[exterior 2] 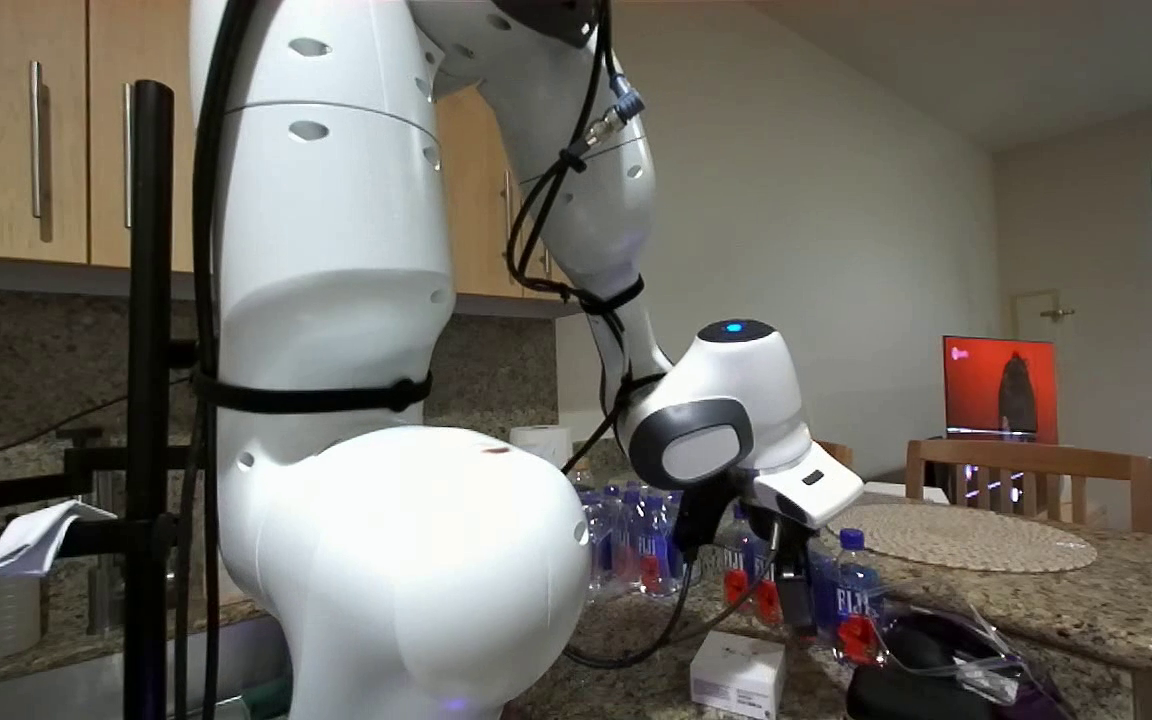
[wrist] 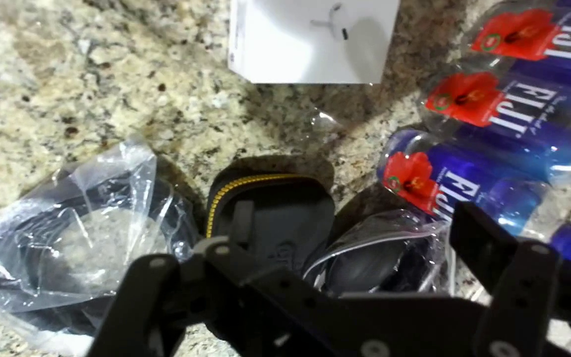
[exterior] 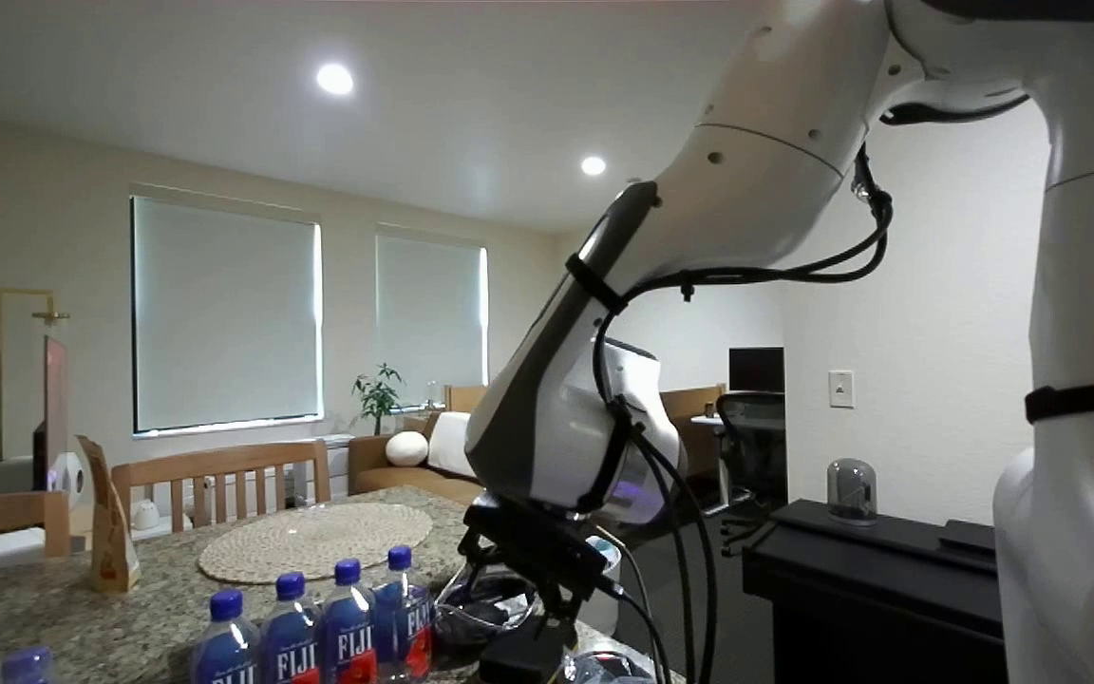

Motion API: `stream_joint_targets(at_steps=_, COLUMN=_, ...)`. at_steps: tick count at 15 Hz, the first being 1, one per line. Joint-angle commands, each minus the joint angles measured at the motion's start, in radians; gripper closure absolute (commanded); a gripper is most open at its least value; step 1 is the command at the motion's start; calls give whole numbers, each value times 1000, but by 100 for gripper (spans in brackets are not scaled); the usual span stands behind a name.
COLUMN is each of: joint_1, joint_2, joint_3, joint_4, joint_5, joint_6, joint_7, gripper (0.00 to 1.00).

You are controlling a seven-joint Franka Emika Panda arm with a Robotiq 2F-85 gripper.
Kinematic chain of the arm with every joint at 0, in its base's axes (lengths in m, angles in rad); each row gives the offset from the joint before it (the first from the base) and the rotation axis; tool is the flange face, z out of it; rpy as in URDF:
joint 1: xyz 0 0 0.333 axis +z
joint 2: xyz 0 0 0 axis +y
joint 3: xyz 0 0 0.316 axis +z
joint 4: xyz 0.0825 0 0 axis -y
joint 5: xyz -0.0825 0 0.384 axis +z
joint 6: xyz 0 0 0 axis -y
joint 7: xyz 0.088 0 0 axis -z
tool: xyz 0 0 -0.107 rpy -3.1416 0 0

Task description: Remove the turkey baster from the Ziploc bag on the right.

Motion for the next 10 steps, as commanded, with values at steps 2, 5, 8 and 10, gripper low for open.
stream_joint_targets(at_steps=2, joint_1=61, joint_2=-103, joint_3=-24, joint_4=-14, joint_5=165, joint_6=122, joint_7=21, gripper=0)
stream_joint_targets(at_steps=5, joint_1=70, joint_2=-143, joint_3=-67, joint_4=-1, joint_5=194, joint_6=215, joint_7=29, gripper=0)
stream_joint_targets(at_steps=8, joint_1=120, joint_2=-127, joint_3=-149, joint_4=29, joint_5=150, joint_6=349, joint_7=95, gripper=0)
stream_joint_targets(at_steps=10, joint_1=-31, joint_2=-131, joint_3=-101, joint_4=92, joint_5=62, joint_6=318, joint_7=156, gripper=0)
